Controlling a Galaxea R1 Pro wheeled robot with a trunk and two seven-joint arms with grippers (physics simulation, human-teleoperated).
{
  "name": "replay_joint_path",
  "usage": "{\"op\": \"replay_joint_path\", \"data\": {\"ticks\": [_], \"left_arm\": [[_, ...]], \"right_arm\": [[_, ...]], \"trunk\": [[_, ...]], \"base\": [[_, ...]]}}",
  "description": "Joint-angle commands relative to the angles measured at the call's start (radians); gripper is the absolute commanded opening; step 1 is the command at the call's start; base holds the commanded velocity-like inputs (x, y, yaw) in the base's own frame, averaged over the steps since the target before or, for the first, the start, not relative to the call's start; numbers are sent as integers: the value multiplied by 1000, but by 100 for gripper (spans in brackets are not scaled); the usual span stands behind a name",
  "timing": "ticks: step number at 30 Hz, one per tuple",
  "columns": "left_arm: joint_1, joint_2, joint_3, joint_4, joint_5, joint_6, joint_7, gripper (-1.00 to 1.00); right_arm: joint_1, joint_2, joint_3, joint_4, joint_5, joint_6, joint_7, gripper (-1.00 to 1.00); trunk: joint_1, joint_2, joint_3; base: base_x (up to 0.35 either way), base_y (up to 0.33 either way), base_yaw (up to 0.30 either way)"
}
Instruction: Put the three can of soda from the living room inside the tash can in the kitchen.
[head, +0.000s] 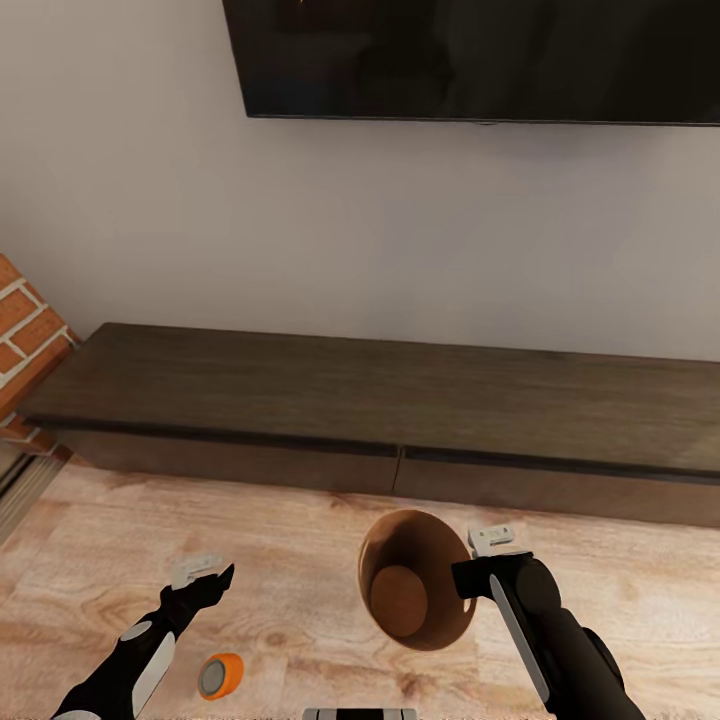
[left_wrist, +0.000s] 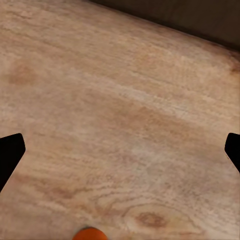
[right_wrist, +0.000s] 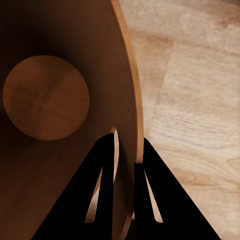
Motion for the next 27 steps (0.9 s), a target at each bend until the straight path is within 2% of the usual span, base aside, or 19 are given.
{"op": "replay_joint_path", "data": {"ticks": [1, 27], "left_arm": [[0, 0, 0, 0, 0, 0, 1, 100], [0, 8, 4, 5, 0, -4, 3, 100]], "right_arm": [[0, 0, -1, 0, -21, -1, 13, -100], [0, 2, -1, 0, -21, -1, 13, -100]], "trunk": [[0, 0, -2], [0, 0, -44]], "base": [[0, 0, 0], [0, 0, 0]]}}
